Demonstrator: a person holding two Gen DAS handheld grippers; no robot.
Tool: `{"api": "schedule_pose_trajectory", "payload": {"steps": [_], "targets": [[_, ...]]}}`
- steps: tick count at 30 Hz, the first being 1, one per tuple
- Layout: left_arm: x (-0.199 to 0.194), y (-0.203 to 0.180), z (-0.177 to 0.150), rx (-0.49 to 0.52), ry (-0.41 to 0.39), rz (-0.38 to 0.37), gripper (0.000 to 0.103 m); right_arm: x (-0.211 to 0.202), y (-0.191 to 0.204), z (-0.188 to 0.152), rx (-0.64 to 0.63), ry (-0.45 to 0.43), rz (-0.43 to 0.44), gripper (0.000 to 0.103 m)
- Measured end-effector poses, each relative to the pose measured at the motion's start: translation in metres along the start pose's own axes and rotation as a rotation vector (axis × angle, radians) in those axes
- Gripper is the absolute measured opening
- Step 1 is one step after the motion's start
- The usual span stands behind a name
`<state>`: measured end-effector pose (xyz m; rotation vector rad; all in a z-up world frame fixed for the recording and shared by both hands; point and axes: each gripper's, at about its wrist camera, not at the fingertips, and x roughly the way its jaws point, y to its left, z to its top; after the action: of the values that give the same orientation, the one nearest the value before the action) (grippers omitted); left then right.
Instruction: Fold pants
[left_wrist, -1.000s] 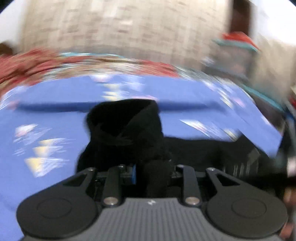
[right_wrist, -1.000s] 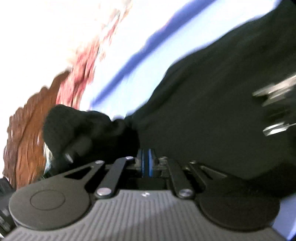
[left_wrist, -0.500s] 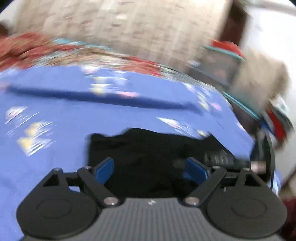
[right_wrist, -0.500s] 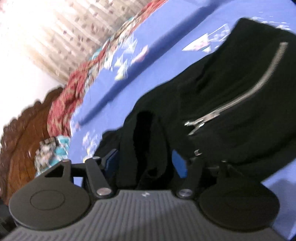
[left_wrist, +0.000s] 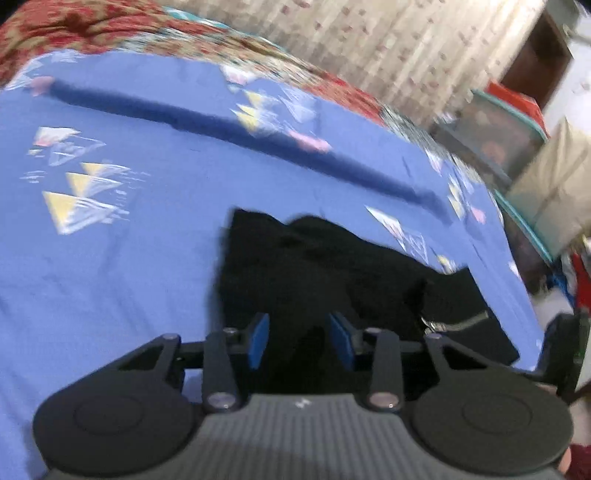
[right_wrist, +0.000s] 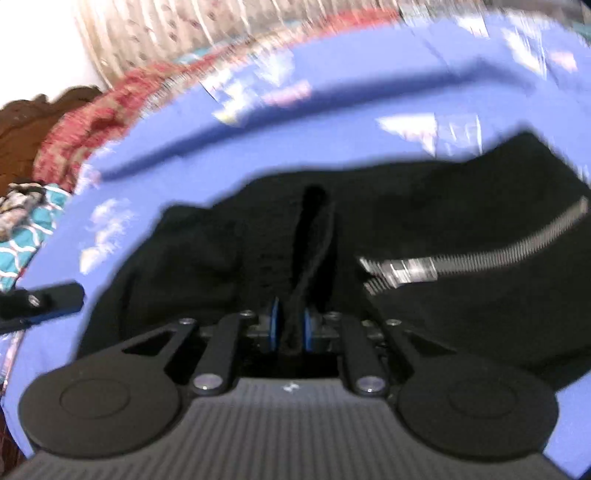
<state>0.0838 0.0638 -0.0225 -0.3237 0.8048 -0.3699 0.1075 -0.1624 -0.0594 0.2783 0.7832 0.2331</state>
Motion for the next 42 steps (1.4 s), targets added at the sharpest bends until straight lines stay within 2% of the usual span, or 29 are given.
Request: {"api": "schedule_pose_trajectory", "payload": {"steps": [1,2,3,4,5,7,8,10,12,14,17,20,22,23,24,25,26,27,29,31,32,34,36,38,40,42], "targets": [[0.01,-0.007,-0.003,0.036,0.03,0.026,0.035,0.0,-0.003,0.001,0.014,-0.003,0.013,0.018],[0.022,-0.013,-0.007,0.082,0.065,0.083,0.034,-0.003,-0.004,0.003,0.009,-0.004,0.021,0.024],[0.037,-0.017,-0.012,0.132,0.113,0.157,0.03,-0.009,-0.004,0.007,-0.004,-0.005,0.026,0.026],[0.044,-0.018,-0.015,0.162,0.129,0.193,0.029,-0.014,0.0,0.012,-0.012,-0.021,0.035,0.026],[0.043,-0.019,-0.016,0.172,0.121,0.195,0.03,-0.026,-0.001,0.015,-0.015,-0.06,0.055,0.027],[0.038,-0.02,-0.011,0.167,0.13,0.184,0.03,-0.056,-0.02,0.023,0.009,-0.176,0.05,0.039],[0.033,-0.019,-0.008,0.149,0.136,0.177,0.03,-0.069,-0.035,0.026,0.03,-0.231,0.014,0.05],[0.013,-0.013,0.002,0.07,0.11,0.127,0.031,-0.094,-0.073,0.029,0.091,-0.324,-0.099,0.058],[-0.007,-0.011,0.013,0.008,0.035,0.063,0.032,-0.109,-0.114,0.025,0.174,-0.365,-0.196,0.067],[-0.012,-0.018,0.022,0.008,-0.002,0.037,0.032,-0.115,-0.153,0.018,0.296,-0.352,-0.243,0.068],[0.008,-0.04,0.029,0.077,0.013,0.047,0.031,-0.111,-0.187,0.009,0.45,-0.336,-0.215,0.068],[0.049,-0.054,0.024,0.11,0.107,0.071,0.031,-0.097,-0.2,0.001,0.544,-0.313,-0.164,0.068],[0.08,-0.057,0.012,0.138,0.201,0.137,0.03,-0.084,-0.195,0.001,0.572,-0.286,-0.132,0.068],[0.091,-0.058,0.003,0.173,0.213,0.17,0.03,-0.077,-0.191,0.004,0.571,-0.278,-0.118,0.068],[0.093,-0.062,-0.004,0.219,0.183,0.188,0.031,-0.072,-0.192,0.006,0.563,-0.273,-0.103,0.066],[0.093,-0.066,-0.006,0.243,0.18,0.203,0.031,-0.07,-0.187,0.007,0.552,-0.266,-0.09,0.06],[0.092,-0.07,-0.004,0.251,0.19,0.217,0.03,-0.065,-0.185,0.011,0.538,-0.239,-0.074,0.027],[0.09,-0.072,0.001,0.243,0.21,0.223,0.03,-0.071,-0.179,0.009,0.526,-0.206,-0.061,0.02],[0.076,-0.07,0.014,0.153,0.241,0.193,0.026,-0.082,-0.164,0.005,0.482,-0.219,-0.062,0.019],[0.054,-0.064,0.033,0.038,0.199,0.087,0.027,-0.093,-0.145,0.01,0.414,-0.254,-0.041,0.019],[0.042,-0.067,0.041,0.008,0.163,0.04,0.032,-0.097,-0.133,0.012,0.378,-0.269,-0.031,0.019],[0.028,-0.083,0.058,0.014,0.117,-0.031,0.046,-0.102,-0.101,0.018,0.266,-0.289,-0.018,0.019],[0.025,-0.107,0.069,0.06,0.105,-0.09,0.082,-0.105,-0.065,0.02,0.153,-0.298,-0.006,0.019],[0.028,-0.132,0.076,0.107,0.107,-0.128,0.102,-0.102,-0.034,0.022,0.067,-0.298,-0.001,0.019],[0.039,-0.156,0.08,0.189,0.122,-0.176,0.103,-0.094,-0.007,0.019,0.004,-0.289,-0.001,0.019],[0.058,-0.166,0.082,0.226,0.173,-0.177,0.103,-0.085,0.014,0.016,-0.041,-0.267,0.007,0.019]]}}
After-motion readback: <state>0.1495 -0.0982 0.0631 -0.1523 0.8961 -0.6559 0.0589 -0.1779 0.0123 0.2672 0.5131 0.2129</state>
